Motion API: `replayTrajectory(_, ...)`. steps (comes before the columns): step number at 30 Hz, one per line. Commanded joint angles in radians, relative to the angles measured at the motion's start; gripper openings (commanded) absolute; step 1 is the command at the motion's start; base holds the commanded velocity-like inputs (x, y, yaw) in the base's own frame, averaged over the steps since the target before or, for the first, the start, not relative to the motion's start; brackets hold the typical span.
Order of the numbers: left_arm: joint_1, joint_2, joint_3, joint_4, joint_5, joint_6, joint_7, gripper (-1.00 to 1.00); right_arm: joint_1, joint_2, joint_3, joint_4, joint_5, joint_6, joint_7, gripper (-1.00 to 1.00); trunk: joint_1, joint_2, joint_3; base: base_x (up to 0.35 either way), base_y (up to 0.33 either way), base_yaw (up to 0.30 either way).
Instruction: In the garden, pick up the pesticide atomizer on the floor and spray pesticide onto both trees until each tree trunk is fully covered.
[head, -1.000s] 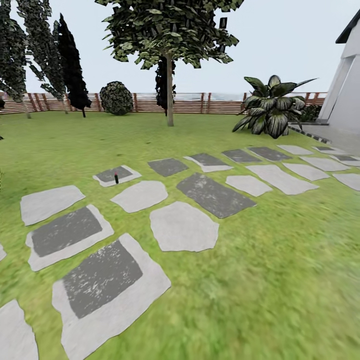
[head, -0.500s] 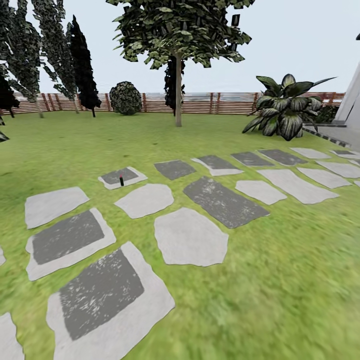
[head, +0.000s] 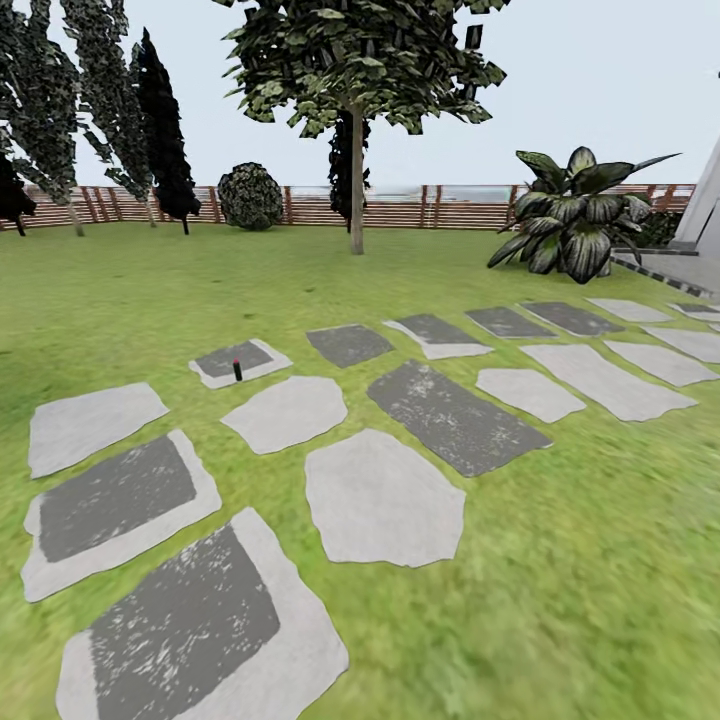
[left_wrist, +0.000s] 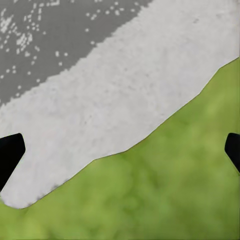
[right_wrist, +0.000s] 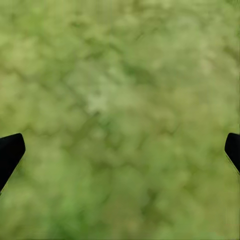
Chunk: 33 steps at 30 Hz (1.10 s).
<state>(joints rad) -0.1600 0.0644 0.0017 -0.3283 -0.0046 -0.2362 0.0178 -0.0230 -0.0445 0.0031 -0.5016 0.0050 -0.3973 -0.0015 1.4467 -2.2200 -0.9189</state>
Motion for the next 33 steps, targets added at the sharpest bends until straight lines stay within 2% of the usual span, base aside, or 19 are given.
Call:
replayTrajectory(1,0.0,0.0,0.0,0.0,0.0,0.0,0.0,1.0,0.0,0.0,0.0,0.0,0.0,0.0,0.0,1.0,0.0,0.0,0.0,0.341,0.0,0.0)
replayTrajectory(33,0.0,-0.001,0.0,0.0,0.0,0.0,0.0,1.0,0.0,0.0,0.0,-0.002,-0.002,0.0,0.003,1.0,0.0,0.0,0.0,0.341,0.0,0.0)
